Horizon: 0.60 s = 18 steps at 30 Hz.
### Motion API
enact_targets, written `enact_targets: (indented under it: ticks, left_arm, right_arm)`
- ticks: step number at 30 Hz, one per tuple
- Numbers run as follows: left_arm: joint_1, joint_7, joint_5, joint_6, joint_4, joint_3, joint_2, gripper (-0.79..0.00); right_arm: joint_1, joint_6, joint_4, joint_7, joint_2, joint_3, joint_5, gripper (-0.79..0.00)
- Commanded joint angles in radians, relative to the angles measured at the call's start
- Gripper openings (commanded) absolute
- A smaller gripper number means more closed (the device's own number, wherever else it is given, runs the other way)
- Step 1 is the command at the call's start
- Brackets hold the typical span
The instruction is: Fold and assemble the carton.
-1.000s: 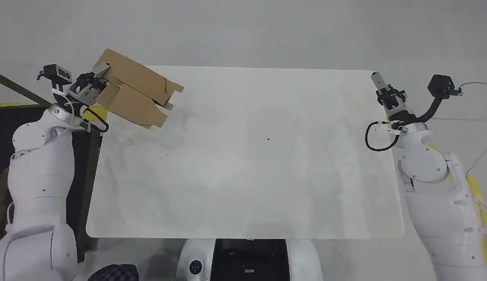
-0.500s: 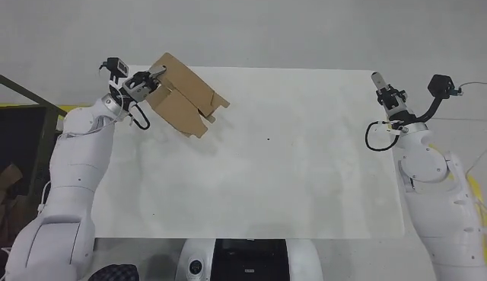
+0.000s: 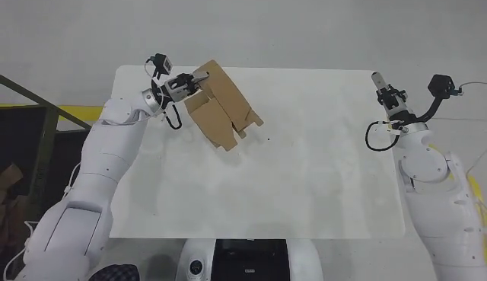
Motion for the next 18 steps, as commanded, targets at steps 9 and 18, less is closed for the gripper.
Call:
enact_targets:
  ticks: [9,18]
  left_arm:
    - [-0.025,0.008,-0.012,-0.003,0.002,0.106,-0.047,-0.785]
    - [-0.032,0.008,-0.015,-0.012,0.009,0.115,-0.056,-0.785]
  right_arm:
    - [0.000,0.000,0.000,0.000,0.000,0.000,0.000,0.000]
    - [0.000,0.000,0.000,0.000,0.000,0.000,0.000,0.000]
